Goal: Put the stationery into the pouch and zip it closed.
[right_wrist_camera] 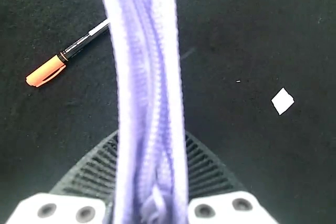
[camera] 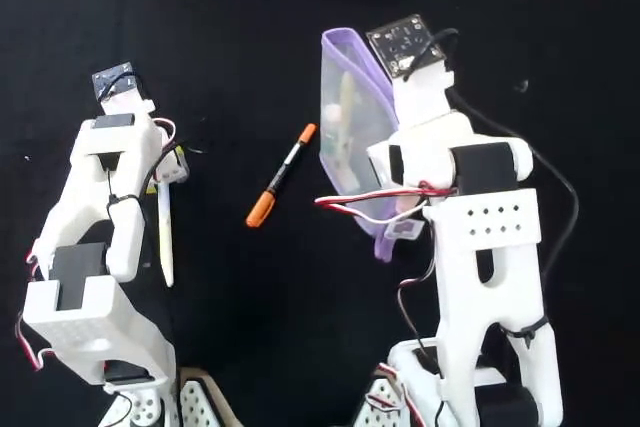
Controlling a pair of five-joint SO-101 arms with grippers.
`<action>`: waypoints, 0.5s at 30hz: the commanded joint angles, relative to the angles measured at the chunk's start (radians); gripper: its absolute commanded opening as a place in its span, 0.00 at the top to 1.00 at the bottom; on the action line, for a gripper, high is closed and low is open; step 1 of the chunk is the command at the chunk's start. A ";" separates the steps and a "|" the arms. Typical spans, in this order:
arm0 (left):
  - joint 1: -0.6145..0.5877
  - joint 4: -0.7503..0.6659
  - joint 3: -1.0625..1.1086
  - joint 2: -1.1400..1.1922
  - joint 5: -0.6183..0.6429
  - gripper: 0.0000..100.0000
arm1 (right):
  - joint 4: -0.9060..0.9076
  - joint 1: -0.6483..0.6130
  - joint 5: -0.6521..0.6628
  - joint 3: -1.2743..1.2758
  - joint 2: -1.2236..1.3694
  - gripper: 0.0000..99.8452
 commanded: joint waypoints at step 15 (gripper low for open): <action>-0.010 -0.032 -0.082 0.106 -0.068 0.86 | -0.009 0.012 0.012 0.035 0.016 0.99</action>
